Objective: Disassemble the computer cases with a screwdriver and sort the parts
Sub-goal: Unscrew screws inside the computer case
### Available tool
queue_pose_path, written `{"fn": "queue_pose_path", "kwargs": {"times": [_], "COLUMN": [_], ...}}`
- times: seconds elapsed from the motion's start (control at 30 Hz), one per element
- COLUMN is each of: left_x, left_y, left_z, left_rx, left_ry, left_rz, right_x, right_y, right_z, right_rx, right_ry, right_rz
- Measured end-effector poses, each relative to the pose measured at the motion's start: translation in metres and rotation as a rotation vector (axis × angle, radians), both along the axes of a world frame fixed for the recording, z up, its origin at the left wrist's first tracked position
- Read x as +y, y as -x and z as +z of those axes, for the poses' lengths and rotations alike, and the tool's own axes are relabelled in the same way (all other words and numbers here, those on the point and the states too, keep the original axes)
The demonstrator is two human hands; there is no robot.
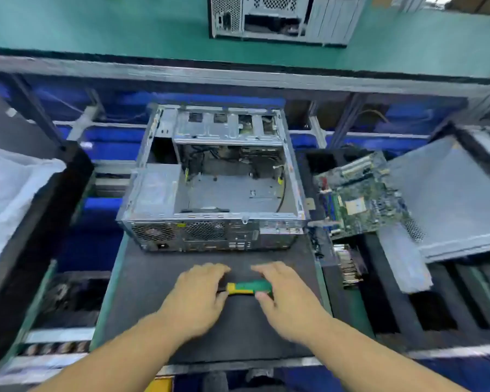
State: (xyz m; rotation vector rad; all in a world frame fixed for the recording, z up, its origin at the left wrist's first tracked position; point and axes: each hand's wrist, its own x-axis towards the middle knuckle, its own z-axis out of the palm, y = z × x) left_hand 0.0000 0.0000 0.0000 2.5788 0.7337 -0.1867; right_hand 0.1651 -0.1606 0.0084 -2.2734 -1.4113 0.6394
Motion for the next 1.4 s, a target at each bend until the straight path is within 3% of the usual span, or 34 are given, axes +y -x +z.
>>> {"fn": "queue_pose_path", "kwargs": {"times": [0.1,0.2,0.27,0.4,0.57,0.67,0.77,0.87,1.1,1.23,1.4], "left_x": [-0.002,-0.005,-0.004,-0.007,-0.009,-0.002,0.024,0.058,0.081,0.066,0.069], "left_y": [-0.012,-0.021,-0.025,-0.033,-0.048,-0.066,-0.092,-0.116,-0.124,-0.112,-0.114], "left_z": [-0.009,-0.005,0.004,0.029,0.097,0.136,0.160,0.163,0.104,0.077,0.079], "left_rx": [0.123,0.241,0.257,0.181,-0.071,-0.304,-0.563,-0.673,-0.416,-0.292,-0.270], "left_ry": [-0.188,-0.215,-0.192,-0.061,0.092,0.161,0.117,0.059,0.004,-0.147,-0.124], "left_rz": [-0.083,-0.125,-0.109,-0.040,-0.018,0.049,0.176,0.271,0.443,0.375,0.336], "right_x": [0.004,0.007,0.006,-0.005,-0.019,-0.009,0.021,0.057,0.104,0.106,0.103], "right_y": [-0.004,-0.010,-0.019,-0.036,-0.057,-0.072,-0.090,-0.111,-0.119,-0.103,-0.104], "right_z": [-0.016,-0.024,-0.023,0.010,0.082,0.125,0.155,0.171,0.159,0.134,0.119], "right_rx": [-0.152,-0.228,-0.136,0.296,0.643,0.743,0.923,1.100,1.426,1.523,1.505], "right_ry": [0.136,0.199,0.196,-0.009,-0.169,-0.404,-0.674,-0.772,-0.600,-0.557,-0.513], "right_rz": [0.084,0.157,0.140,0.023,-0.077,-0.136,-0.321,-0.550,-0.785,-0.757,-0.683]}}
